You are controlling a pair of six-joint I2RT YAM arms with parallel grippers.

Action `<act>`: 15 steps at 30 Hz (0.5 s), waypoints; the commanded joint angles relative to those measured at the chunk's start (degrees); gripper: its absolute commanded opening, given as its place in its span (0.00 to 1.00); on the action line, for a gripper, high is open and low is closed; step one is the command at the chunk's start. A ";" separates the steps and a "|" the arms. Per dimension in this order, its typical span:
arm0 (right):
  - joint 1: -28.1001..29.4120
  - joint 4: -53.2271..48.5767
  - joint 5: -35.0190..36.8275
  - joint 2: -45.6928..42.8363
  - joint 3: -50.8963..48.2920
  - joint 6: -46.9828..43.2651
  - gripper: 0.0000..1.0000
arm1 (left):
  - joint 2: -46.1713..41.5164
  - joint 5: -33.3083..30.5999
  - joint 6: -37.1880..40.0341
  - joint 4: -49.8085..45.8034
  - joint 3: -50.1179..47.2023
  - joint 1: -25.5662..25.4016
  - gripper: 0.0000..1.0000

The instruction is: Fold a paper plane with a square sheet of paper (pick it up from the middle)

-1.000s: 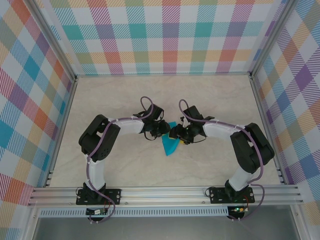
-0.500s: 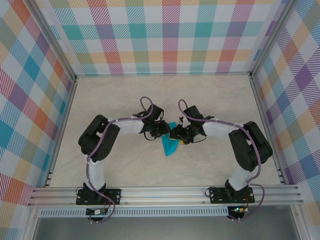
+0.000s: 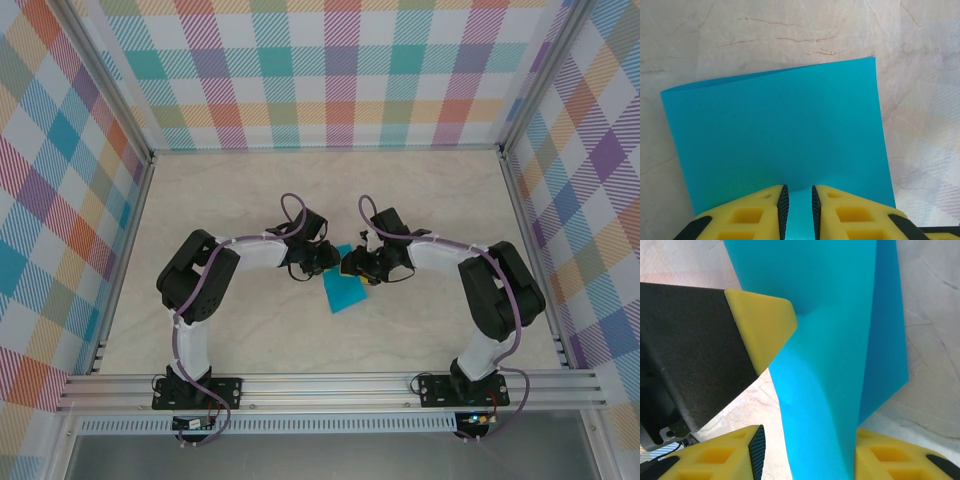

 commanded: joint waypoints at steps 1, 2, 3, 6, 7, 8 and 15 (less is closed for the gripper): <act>-0.26 -0.53 -2.23 1.25 1.10 -1.57 0.42 | -0.86 0.06 1.07 -4.59 -1.17 0.12 0.23; -0.34 -0.71 -1.99 1.42 1.01 -1.62 0.41 | -0.94 0.13 0.96 -4.51 -1.18 0.12 0.23; -0.34 -0.88 -1.64 1.52 0.91 -1.82 0.41 | -1.03 0.02 0.93 -4.50 -1.26 0.10 0.23; -0.65 -1.11 -1.39 2.11 0.98 -2.32 0.39 | -1.22 0.07 0.93 -4.64 -1.19 0.08 0.23; -0.76 -1.15 -1.40 2.29 1.08 -2.53 0.39 | -1.31 0.14 1.03 -4.72 -1.18 0.04 0.23; -0.85 -1.15 -1.40 2.44 1.22 -2.60 0.38 | -1.38 0.15 1.06 -4.77 -1.26 0.11 0.23; -1.39 -0.88 -2.87 4.48 2.09 -3.61 0.32 | -1.96 0.25 1.93 -5.21 -1.61 0.04 0.23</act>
